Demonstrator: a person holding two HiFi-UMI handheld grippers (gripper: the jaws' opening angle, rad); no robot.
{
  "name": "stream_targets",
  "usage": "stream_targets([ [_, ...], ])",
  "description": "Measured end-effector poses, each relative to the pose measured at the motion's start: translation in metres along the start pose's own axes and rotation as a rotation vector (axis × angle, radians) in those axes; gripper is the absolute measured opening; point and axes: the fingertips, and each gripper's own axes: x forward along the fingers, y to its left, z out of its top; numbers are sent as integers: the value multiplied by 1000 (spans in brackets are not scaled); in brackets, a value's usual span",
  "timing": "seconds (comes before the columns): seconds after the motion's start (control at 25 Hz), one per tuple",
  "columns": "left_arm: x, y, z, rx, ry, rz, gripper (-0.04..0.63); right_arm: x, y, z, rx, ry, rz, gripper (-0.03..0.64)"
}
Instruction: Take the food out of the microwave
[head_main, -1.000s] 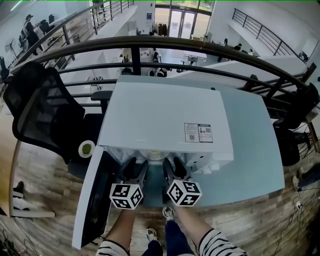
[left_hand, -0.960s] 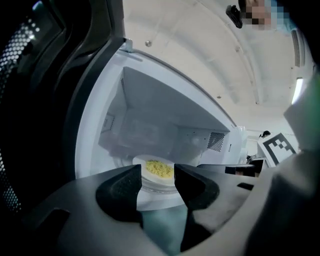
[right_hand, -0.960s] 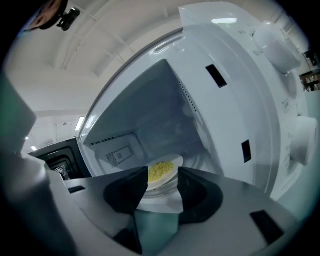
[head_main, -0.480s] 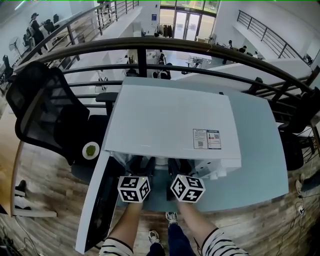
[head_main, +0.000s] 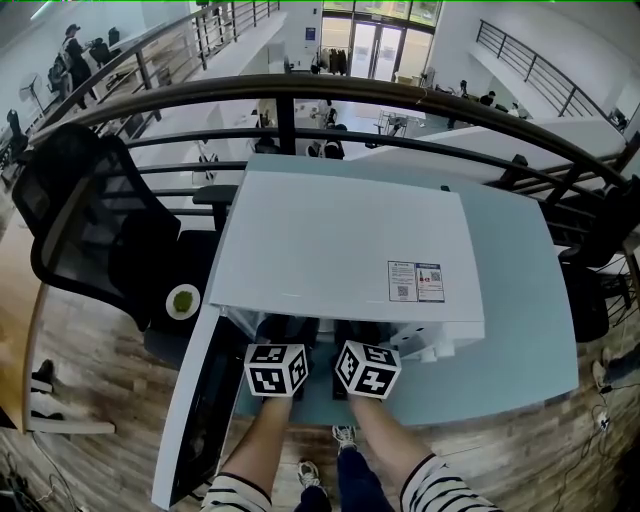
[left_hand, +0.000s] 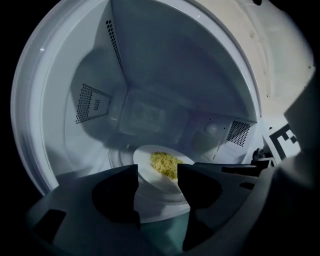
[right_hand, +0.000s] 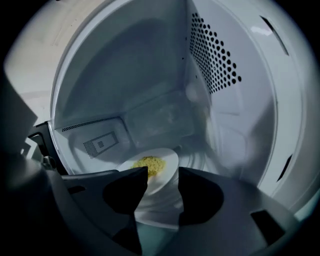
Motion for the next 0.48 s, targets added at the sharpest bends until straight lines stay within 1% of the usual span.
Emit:
stream_targets([
  [0.2,2,-1,2,-31,-6,-30,233,1,5,1,-21,7,16,189],
  [0.48,-4,-2,1,-55,-20,-55,232,-6,7,-2,19,-13,76,189],
])
